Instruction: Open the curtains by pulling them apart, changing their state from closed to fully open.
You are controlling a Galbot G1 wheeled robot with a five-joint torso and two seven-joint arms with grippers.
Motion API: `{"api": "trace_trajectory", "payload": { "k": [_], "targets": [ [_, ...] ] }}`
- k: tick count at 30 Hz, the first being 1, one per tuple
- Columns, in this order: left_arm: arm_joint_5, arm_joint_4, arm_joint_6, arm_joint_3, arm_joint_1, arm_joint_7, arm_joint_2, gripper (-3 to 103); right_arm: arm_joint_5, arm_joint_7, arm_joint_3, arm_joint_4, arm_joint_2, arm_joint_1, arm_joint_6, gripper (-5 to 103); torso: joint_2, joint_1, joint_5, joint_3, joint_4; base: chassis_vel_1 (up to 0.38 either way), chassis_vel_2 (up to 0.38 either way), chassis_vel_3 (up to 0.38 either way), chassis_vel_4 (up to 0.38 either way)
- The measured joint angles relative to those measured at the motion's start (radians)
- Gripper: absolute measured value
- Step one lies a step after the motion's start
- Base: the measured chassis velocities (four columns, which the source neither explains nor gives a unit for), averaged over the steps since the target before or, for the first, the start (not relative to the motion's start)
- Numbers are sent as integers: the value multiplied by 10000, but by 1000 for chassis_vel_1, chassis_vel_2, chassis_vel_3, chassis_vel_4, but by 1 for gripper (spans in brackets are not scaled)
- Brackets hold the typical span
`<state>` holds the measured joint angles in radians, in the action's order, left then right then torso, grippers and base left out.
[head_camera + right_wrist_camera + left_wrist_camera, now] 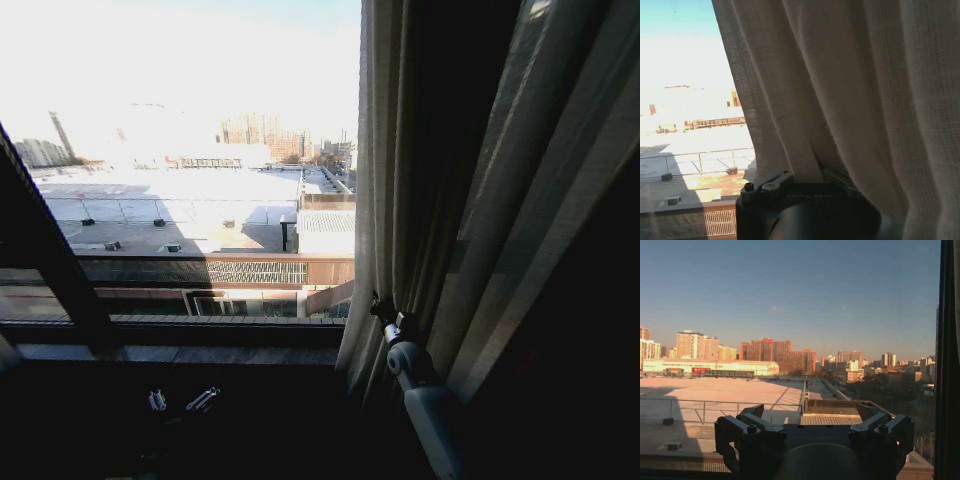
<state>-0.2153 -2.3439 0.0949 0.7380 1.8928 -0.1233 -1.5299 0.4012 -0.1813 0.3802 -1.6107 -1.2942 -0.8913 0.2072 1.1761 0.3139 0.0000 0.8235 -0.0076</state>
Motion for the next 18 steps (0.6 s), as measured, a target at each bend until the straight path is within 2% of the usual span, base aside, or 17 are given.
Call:
{"api": "trace_trajectory", "payload": {
  "k": [14, 18],
  "targets": [
    [-6, 52, 29, -2, -39, 0, 8, 100, -293, 13, -12, 70, -40, -35, -167, 0, 0, 0, 1, 1, 0, -351, -341, 361, 355],
    [-8, 95, 36, -42, -74, -18, 8, 100, -359, -14, 18, 66, -29, -95, -216, 0, -1, 0, 10, 1, -3, -229, -241, 209, 248]
  ]
}}
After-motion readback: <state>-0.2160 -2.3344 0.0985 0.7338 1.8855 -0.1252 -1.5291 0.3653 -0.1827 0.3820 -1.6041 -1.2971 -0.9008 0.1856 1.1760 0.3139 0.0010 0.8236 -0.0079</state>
